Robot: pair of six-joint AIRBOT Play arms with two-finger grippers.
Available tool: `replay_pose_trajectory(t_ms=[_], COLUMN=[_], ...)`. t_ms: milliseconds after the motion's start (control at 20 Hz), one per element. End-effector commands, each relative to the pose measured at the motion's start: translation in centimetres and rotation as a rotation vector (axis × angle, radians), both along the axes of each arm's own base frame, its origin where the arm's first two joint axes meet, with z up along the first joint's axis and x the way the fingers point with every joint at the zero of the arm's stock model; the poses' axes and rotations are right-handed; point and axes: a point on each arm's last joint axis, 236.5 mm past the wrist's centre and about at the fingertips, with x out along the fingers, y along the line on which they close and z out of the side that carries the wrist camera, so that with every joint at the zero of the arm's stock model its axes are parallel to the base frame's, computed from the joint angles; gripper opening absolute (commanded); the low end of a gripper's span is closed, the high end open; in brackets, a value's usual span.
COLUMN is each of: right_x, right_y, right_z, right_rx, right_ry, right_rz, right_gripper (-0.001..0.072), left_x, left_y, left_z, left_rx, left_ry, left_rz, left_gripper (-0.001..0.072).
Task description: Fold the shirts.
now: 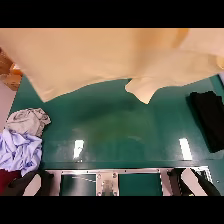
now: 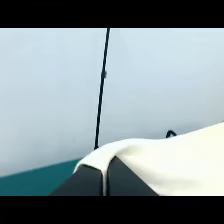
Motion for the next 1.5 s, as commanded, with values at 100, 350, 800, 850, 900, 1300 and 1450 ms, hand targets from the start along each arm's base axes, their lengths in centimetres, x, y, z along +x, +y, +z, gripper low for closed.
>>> replay_pose_trajectory(t_ms=[100,350,800,850,900,1300,1450], right_x=[-3.4,3.8,25.8,27.3,28.5,34.2,32.5], right_y=[-0.7,-3.9,-5.5,-6.1,-6.7,-8.0,-8.5], right_z=[2.7,-5.8,-40.1,-43.6,-46.5,-55.3,-55.2], right_rx=[-0.102,0.096,0.402,0.429,0.454,0.513,0.498], right_ry=[-0.076,0.142,0.753,0.795,0.826,0.941,1.004], right_rz=[-0.184,-0.059,0.037,0.010,-0.013,0.019,0.076], right_gripper=[0.0015,0.0016,0.0016,0.0016,0.0016,0.0015,0.0014], left_x=[-2.3,6.2,27.9,29.7,31.2,36.9,35.3], left_y=[-0.4,2.7,3.4,3.3,3.3,4.4,3.6], left_z=[0.1,-9.7,-41.5,-45.2,-48.1,-55.6,-56.5], left_rx=[0.030,0.007,-0.086,-0.096,-0.108,-0.148,-0.109], left_ry=[0.023,0.320,0.874,0.924,0.961,1.024,1.087], left_rz=[0.024,0.052,-0.036,-0.024,-0.011,0.034,-0.017], left_gripper=[0.0028,0.0028,0.0028,0.0028,0.0028,0.0028,0.0027])
